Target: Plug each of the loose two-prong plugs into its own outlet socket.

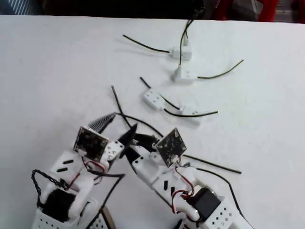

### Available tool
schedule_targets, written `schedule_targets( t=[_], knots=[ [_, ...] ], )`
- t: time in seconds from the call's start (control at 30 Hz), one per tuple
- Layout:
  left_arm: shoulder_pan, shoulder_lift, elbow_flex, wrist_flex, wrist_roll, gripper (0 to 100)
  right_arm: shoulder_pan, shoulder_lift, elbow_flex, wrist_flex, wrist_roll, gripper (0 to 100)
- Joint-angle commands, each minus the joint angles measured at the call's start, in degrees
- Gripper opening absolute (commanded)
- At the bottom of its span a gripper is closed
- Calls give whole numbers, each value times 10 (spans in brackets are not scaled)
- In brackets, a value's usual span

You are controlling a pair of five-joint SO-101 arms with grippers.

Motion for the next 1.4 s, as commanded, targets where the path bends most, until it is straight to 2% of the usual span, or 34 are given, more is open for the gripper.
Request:
schedule_targets(
  t=[0.0,0.13,0.37,0.47,0.7,0.9,1.07,1.37],
  knots=[
    [-78,-1,-12,-2,-4,226,56,-8,-9,-7,-1,16],
    [-117,0,-11,1,-8,226,137,-8,-9,-49,-5,16],
    [-134,38,-46,8,-40,227,213,-7,-7,-89,-41,16],
    [-135,137,-107,9,-41,227,230,-7,-7,-97,-43,16],
    [-131,461,-304,5,-37,227,256,-7,-7,-105,-55,16],
    [-131,717,-473,6,102,229,290,-7,-10,-109,-67,16],
    [-115,898,-576,11,185,300,291,-7,-11,-109,-67,16],
    [-56,1093,-708,8,315,305,291,-7,-11,-113,-62,16]
  ],
)
